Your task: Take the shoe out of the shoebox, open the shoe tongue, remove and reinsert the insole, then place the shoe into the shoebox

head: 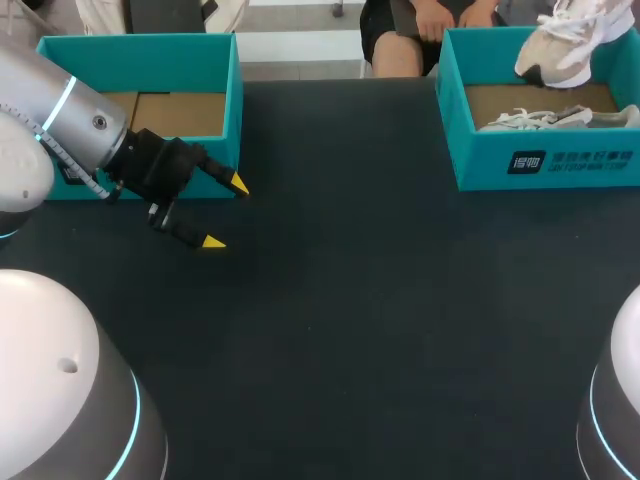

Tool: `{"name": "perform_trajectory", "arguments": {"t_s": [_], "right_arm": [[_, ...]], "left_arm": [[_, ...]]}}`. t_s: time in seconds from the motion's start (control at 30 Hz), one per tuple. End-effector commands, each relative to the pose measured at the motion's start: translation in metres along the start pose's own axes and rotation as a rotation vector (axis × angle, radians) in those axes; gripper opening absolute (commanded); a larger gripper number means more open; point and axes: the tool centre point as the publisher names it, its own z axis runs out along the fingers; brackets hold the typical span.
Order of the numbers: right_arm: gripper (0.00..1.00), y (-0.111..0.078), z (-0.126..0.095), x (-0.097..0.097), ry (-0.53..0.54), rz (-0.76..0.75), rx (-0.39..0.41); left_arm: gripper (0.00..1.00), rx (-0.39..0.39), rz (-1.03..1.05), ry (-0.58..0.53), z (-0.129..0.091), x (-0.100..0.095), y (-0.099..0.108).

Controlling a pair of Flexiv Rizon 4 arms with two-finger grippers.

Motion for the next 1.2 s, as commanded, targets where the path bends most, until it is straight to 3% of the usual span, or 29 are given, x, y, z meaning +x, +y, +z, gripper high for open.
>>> {"name": "perform_trajectory", "arguments": {"t_s": [0.03,0.53,0.83,1.13,1.2], "right_arm": [[0.00,-0.014,-0.002,0.005,0.024,0.413,-0.021],[0.00,-0.014,-0.002,0.005,0.024,0.413,-0.021],[0.00,-0.018,0.025,0.015,0.061,0.655,0.021],[0.00,-0.027,0.028,0.013,-0.003,0.780,0.092],[0.00,-0.031,0.027,0.013,-0.008,0.825,0.075]], "left_arm": [[1.00,-0.004,0.000,0.002,0.000,0.000,-0.001],[1.00,-0.004,0.000,0.002,0.000,0.000,-0.001],[1.00,-0.004,0.000,0.002,0.000,0.000,-0.001],[1.00,-0.004,0.000,0.002,0.000,0.000,-0.001],[1.00,-0.004,0.000,0.002,0.000,0.000,-0.001]]}}
